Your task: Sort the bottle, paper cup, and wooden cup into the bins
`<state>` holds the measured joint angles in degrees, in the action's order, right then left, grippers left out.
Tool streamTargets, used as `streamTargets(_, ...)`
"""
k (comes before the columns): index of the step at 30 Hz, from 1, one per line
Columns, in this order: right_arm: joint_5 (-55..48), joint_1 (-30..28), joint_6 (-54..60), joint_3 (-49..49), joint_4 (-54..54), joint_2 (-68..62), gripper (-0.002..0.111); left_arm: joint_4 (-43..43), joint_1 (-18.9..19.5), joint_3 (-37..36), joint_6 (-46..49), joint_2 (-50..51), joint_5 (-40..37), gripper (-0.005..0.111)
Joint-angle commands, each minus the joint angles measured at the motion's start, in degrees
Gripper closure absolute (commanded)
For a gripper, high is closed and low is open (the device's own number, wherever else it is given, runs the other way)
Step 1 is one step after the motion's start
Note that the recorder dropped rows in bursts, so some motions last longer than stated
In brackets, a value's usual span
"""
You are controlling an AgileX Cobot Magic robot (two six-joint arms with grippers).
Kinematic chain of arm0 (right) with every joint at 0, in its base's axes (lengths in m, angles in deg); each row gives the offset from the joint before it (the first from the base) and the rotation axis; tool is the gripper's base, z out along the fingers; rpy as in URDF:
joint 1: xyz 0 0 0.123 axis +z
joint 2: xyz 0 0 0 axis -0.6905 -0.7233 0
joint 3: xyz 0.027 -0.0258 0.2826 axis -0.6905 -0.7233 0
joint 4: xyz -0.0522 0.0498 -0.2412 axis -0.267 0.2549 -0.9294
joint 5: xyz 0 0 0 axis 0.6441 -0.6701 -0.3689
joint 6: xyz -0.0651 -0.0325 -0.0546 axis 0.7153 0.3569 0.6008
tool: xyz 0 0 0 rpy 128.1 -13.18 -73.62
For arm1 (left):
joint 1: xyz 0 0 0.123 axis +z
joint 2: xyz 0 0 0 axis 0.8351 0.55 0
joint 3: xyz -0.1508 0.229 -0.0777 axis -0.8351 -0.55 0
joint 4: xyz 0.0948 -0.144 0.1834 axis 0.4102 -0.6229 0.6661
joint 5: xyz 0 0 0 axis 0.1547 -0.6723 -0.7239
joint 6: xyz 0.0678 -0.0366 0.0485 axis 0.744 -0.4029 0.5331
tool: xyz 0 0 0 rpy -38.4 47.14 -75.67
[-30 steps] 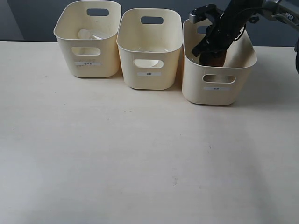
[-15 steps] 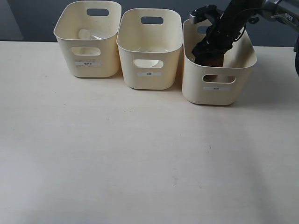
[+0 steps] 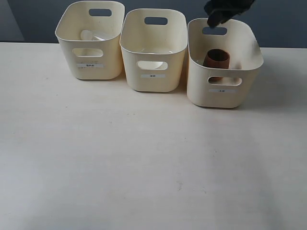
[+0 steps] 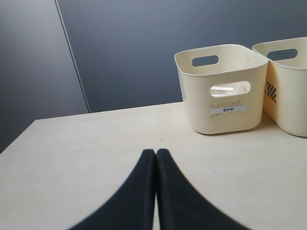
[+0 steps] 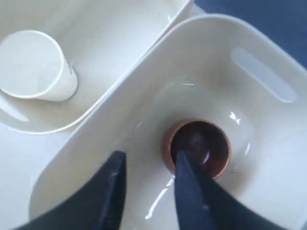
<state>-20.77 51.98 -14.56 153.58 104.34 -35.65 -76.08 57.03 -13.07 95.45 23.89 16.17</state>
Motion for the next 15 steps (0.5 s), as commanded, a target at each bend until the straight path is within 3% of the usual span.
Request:
streamTargets(1,-0.4,-0.3,-0.5,-3.6,0.7,7.9,0.109,0.0,0.0,-0.1,-0.1,-0.3,0.4,0.107)
streamTargets(15,-0.4,-0.3,-3.4,-26.8,-5.4,34.5,0.108,0.0,0.0,-0.1,-0.1,-0.3,0.4,0.107)
